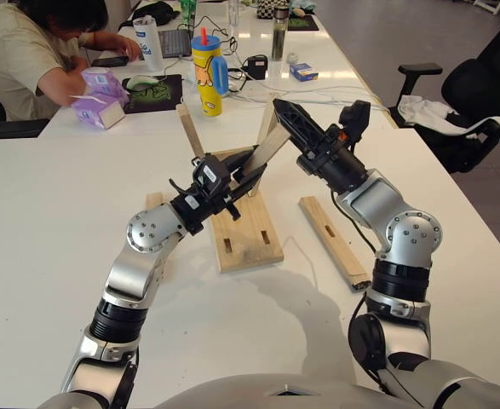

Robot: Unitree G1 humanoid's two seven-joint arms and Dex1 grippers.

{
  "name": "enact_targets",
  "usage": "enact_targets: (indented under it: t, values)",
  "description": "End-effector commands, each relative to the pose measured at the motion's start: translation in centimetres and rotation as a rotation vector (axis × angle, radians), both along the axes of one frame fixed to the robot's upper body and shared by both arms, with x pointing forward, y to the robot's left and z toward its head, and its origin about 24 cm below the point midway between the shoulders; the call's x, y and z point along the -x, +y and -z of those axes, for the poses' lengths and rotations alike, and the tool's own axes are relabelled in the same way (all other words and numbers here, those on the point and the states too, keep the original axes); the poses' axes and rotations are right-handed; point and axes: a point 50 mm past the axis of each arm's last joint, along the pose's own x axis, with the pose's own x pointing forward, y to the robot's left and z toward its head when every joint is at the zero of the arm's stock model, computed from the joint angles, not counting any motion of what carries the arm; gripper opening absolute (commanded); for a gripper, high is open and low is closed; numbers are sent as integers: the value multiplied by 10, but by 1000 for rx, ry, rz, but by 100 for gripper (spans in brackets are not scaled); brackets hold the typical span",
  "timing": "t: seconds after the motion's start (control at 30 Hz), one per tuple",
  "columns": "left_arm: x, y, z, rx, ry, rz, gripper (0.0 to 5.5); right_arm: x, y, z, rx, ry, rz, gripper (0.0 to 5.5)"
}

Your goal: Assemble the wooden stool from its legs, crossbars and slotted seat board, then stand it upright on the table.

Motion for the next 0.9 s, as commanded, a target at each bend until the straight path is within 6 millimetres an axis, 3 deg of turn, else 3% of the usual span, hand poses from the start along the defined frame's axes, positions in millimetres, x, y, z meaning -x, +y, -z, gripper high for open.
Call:
enact_targets:
  t: [0.03, 0.2, 0.37, 0.4, 0.6, 0.73, 0.83, 0.9]
  values:
    - [-1, 2, 1, -12, -14, -37, 130, -1, 1, -3, 35, -7, 6, 121]
    - [1, 4, 3, 4, -7, -67, 130, -2, -1, 3, 61, 13, 15, 55]
    - [3, 1, 9, -16, 3, -70, 130, -2, -2, 5, 77, 15, 22, 48]
    - [4, 0, 10, 14, 18, -65, 166, -2, -2, 5, 87, 16, 27, 47]
    - [9, 2, 7, 262, 172, -13, 244, -4, -10, 19, 243, 21, 129, 46]
    - [14, 16, 12, 416, 267, -18, 276, -10, -43, 30, 288, 64, 305, 46]
    - [15, 35, 19, 494, 292, -140, 276, 0, -79, 42, 488, 50, 402, 46]
    - [15, 39, 20, 492, 289, -177, 276, 8, -91, 48, 559, 52, 431, 46]
